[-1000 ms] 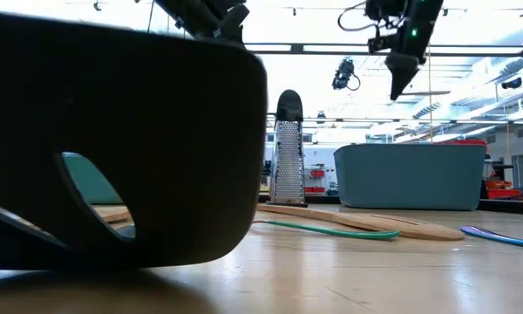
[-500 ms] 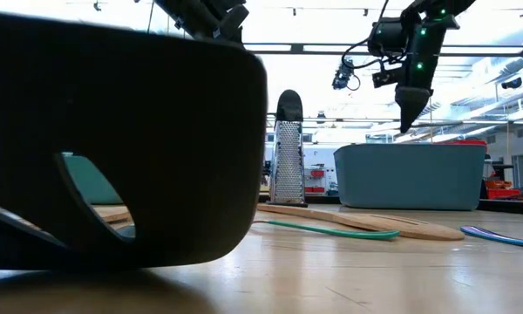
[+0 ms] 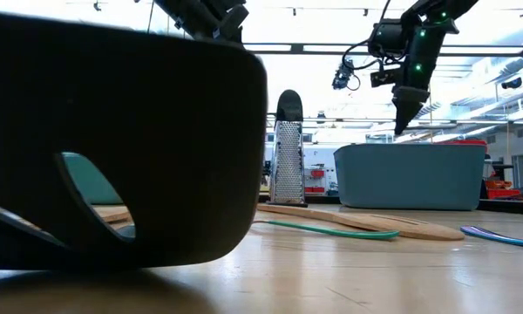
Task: Pick & Place Kitchen Items
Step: Put the right silver table knife into the blue bin, then put the green spoon into the orange bin
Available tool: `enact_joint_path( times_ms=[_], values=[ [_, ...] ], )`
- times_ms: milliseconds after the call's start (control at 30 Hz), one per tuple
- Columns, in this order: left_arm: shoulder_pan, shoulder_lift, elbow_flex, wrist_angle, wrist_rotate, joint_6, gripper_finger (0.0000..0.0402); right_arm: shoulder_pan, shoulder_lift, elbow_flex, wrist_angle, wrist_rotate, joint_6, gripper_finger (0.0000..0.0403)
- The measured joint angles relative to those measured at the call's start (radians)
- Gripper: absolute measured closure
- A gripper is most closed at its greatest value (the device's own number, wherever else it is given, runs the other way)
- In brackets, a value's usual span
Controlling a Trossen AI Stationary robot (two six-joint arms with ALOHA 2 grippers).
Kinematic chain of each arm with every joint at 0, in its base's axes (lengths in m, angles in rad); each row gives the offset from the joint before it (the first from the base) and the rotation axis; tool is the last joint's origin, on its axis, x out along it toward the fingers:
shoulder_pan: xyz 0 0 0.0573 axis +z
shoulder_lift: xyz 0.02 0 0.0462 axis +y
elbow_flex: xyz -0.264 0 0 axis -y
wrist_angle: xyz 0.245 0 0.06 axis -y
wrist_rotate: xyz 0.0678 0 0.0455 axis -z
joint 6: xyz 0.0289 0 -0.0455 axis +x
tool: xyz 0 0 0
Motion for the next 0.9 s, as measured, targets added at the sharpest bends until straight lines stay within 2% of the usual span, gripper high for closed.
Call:
enact_joint_path(
  times_ms=[500,733,900],
  values=[
    [0.0,-0.001,0.0,-0.001,0.0,0.001,0.0328,-0.012,0.0,-0.162,0.094,0.038,0.008,0.0352],
    [0.0,-0.001,0.0,-0.001,0.0,0.001,0.0328,-0.012,0.0,-0.17,0.104,0.063,0.048,0.0269],
    [0.0,-0.001,0.0,-0.001,0.0,0.0,0.0328,-0.012,0.0,-0.17,0.107,0.059,0.086,0.0248]
  ],
)
